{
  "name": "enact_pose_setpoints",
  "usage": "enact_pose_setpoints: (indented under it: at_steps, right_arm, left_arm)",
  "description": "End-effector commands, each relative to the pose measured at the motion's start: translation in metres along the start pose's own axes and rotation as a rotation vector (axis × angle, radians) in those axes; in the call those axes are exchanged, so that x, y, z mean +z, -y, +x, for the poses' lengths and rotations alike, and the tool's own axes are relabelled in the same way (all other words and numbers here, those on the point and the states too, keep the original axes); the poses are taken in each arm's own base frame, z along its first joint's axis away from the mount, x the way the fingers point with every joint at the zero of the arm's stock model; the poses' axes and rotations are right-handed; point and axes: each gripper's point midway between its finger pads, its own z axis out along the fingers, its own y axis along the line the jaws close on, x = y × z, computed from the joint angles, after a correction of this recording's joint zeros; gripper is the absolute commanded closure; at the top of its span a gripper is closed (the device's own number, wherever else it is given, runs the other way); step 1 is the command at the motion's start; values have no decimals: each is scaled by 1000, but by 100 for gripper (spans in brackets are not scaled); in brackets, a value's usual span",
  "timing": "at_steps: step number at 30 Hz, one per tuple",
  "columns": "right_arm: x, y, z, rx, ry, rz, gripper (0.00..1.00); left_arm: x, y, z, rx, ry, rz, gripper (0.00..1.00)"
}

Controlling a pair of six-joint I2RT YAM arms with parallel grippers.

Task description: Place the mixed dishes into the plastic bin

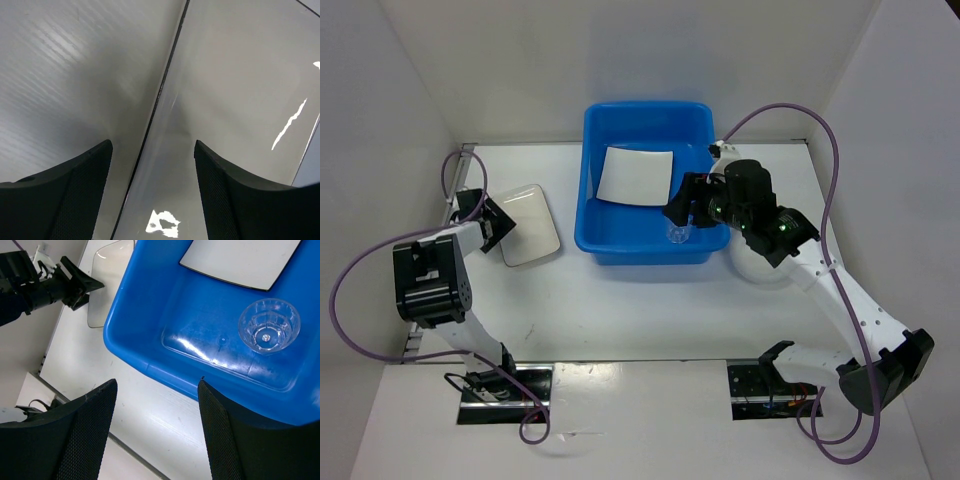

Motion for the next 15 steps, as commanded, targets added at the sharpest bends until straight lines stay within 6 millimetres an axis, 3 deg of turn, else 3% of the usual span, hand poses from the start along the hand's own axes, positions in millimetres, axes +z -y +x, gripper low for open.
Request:
enact_pose_setpoints:
  at_steps: [1,4,15]
  right_arm:
    - [-9,-1,-4,-1,26,9,29]
    - [-7,1,0,1,10,17,29]
    - [-2,7,-4,-17,7,54,29]
  left_arm:
    - [2,10,-2,25,-39,84,26]
    - [4,12,-6,20,-38,121,29]
    - [18,34,32,-3,-215,304,46]
